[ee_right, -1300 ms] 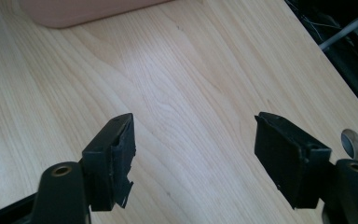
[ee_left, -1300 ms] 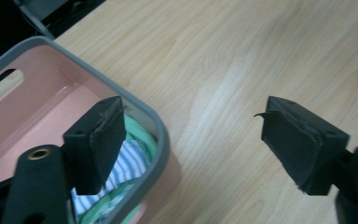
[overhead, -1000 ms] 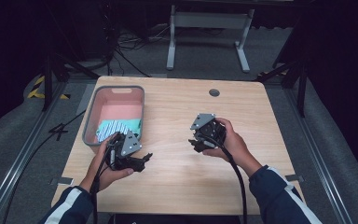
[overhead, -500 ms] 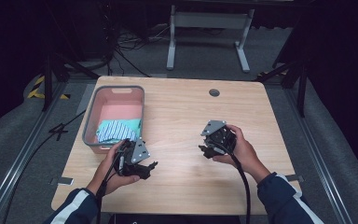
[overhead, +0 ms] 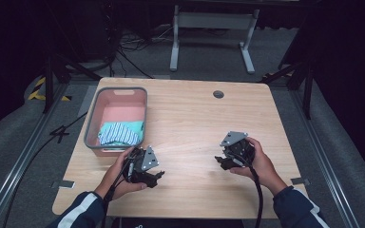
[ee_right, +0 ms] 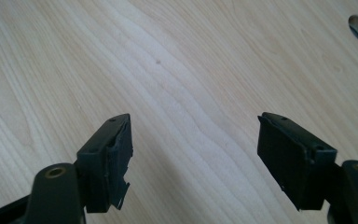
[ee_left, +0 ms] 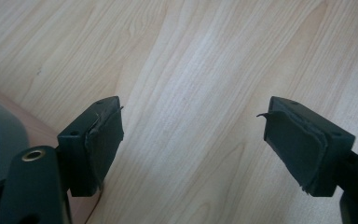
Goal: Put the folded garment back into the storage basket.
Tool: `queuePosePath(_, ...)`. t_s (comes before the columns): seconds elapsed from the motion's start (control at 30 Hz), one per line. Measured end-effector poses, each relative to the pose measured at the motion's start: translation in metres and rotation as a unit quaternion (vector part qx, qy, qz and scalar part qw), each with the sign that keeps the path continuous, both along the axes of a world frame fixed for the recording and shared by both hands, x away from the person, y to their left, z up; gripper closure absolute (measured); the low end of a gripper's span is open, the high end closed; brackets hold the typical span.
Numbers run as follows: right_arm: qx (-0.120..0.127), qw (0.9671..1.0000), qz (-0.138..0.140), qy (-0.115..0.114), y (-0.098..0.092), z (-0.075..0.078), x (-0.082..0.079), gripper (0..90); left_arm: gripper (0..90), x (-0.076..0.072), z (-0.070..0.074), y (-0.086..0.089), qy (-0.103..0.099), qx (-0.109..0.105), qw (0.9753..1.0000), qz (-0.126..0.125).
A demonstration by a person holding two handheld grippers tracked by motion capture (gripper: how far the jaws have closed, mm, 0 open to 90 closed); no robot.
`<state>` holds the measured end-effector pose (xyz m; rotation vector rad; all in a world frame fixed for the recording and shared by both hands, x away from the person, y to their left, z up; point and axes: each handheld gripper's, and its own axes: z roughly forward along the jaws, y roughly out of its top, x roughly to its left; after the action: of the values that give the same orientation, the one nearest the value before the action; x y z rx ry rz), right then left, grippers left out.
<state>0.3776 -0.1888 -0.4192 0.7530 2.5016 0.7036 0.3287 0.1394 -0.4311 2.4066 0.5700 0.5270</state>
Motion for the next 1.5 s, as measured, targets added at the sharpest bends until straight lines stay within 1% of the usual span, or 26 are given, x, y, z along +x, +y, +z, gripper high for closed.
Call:
queuePosePath(0.1, 0.001, 1.0, 0.0, 0.003, -0.006, -0.004, -0.004, 27.4, 19.9, 0.0, -0.002, 0.0, -0.001, -0.001, 1.0, 0.0)
queuePosePath(0.2, 0.007, 1.0, -0.001, 0.005, -0.013, -0.009, -0.008, 27.3, 20.0, 0.001, -0.005, 0.0, 0.004, -0.001, 1.0, -0.004)
queuePosePath(0.27, 0.016, 0.9998, -0.003, 0.007, -0.019, -0.013, -0.011, 27.0, 20.0, 0.002, -0.008, -0.001, 0.012, -0.001, 0.9999, -0.007)
queuePosePath(0.33, 0.022, 0.9997, -0.005, 0.007, -0.026, -0.017, -0.014, 26.9, 19.9, 0.002, -0.01, -0.001, 0.014, 0.001, 0.9999, -0.01)
queuePosePath(0.37, 0.026, 0.9996, -0.005, 0.006, -0.03, -0.019, -0.016, 26.7, 19.8, 0.001, -0.012, -0.002, 0.018, 0.001, 0.9998, -0.012)
queuePosePath(0.4, 0.033, 0.9994, -0.006, 0.009, -0.034, -0.021, -0.018, 26.7, 19.5, 0.001, -0.013, -0.002, 0.019, 0.0, 0.9997, -0.013)
queuePosePath(0.5, 0.045, 0.9988, -0.015, 0.013, -0.048, -0.029, -0.022, 26.3, 19.3, 0.001, -0.018, -0.003, 0.027, 0.001, 0.9995, -0.018)
queuePosePath(0.53, 0.048, 0.9985, -0.019, 0.019, -0.052, -0.032, -0.024, 25.9, 19.1, 0.001, -0.02, -0.003, 0.03, 0.001, 0.9994, -0.019)
queuePosePath(0.6, 0.055, 0.998, -0.026, 0.019, -0.06, -0.035, -0.027, 25.8, 19.0, 0.002, -0.022, -0.003, 0.034, -0.004, 0.9992, -0.022)
queuePosePath(0.67, 0.066, 0.997, -0.036, 0.021, -0.07, -0.037, -0.032, 25.5, 19.7, 0.001, -0.024, -0.003, 0.033, -0.011, 0.9991, -0.025)
queuePosePath(0.7, 0.073, 0.9961, -0.042, 0.026, -0.076, -0.039, -0.036, 25.1, 19.9, 0.001, -0.024, -0.003, 0.033, -0.013, 0.999, -0.029)
queuePosePath(0.73, 0.077, 0.9958, -0.044, 0.025, -0.079, -0.04, -0.037, 24.6, 19.8, 0.0, -0.026, -0.003, 0.032, -0.013, 0.9989, -0.031)
queuePosePath(0.77, 0.082, 0.9951, -0.048, 0.027, -0.083, -0.043, -0.039, 23.9, 19.4, -0.001, -0.027, -0.003, 0.034, -0.012, 0.9988, -0.032)
queuePosePath(0.8, 0.082, 0.9951, -0.048, 0.027, -0.083, -0.043, -0.039, 23.9, 19.4, -0.001, -0.027, -0.003, 0.034, -0.012, 0.9988, -0.032)
queuePosePath(0.83, 0.09, 0.9937, -0.059, 0.032, -0.093, -0.049, -0.043, 23.9, 19.3, 0.0, -0.03, -0.002, 0.039, -0.013, 0.9986, -0.034)
queuePosePath(0.87, 0.09, 0.9937, -0.059, 0.032, -0.093, -0.049, -0.043, 23.9, 19.0, 0.0, -0.03, -0.002, 0.039, -0.013, 0.9986, -0.034)
queuePosePath(0.93, 0.094, 0.9926, -0.068, 0.035, -0.1, -0.054, -0.046, 23.2, 19.0, 0.001, -0.032, 0.0, 0.049, -0.018, 0.998, -0.037)
queuePosePath(0.97, 0.113, 0.99, -0.075, 0.039, -0.106, -0.058, -0.049, 22.7, 19.0, 0.001, -0.037, 0.002, 0.058, -0.023, 0.9974, -0.035)
queuePosePath(1.0, 0.12, 0.9892, -0.074, 0.04, -0.109, -0.059, -0.051, 22.4, 18.9, 0.001, -0.039, 0.002, 0.064, -0.022, 0.9971, -0.037)
queuePosePath(1.07, 0.125, 0.9888, -0.073, 0.038, -0.112, -0.06, -0.053, 22.0, 18.6, 0.001, -0.041, 0.002, 0.066, -0.023, 0.9968, -0.039)
queuePosePath(1.1, 0.133, 0.9876, -0.075, 0.038, -0.114, -0.061, -0.054, 21.5, 17.7, 0.001, -0.043, 0.004, 0.076, -0.035, 0.9958, -0.037)
queuePosePath(1.13, 0.147, 0.9853, -0.077, 0.038, -0.118, -0.064, -0.054, 21.0, 17.7, 0.001, -0.044, 0.005, 0.083, -0.044, 0.9952, -0.028)
queuePosePath(1.17, 0.157, 0.9842, -0.076, 0.03, -0.12, -0.067, -0.056, 20.5, 17.4, 0.001, -0.045, 0.006, 0.085, -0.05, 0.9948, -0.027)
queuePosePath(1.23, 0.16, 0.9837, -0.077, 0.027, -0.122, -0.067, -0.057, 20.2, 16.8, 0.002, -0.05, 0.009, 0.097, -0.076, 0.9922, -0.021)
queuePosePath(1.27, 0.16, 0.9837, -0.077, 0.027, -0.122, -0.067, -0.057, 20.1, 14.9, 0.002, -0.052, 0.011, 0.094, -0.085, 0.9916, -0.025)
queuePosePath(1.5, 0.16, 0.9837, -0.078, 0.027, -0.121, -0.067, -0.057, 19.7, 14.1, 0.003, -0.052, 0.01, 0.095, -0.085, 0.9915, -0.026)
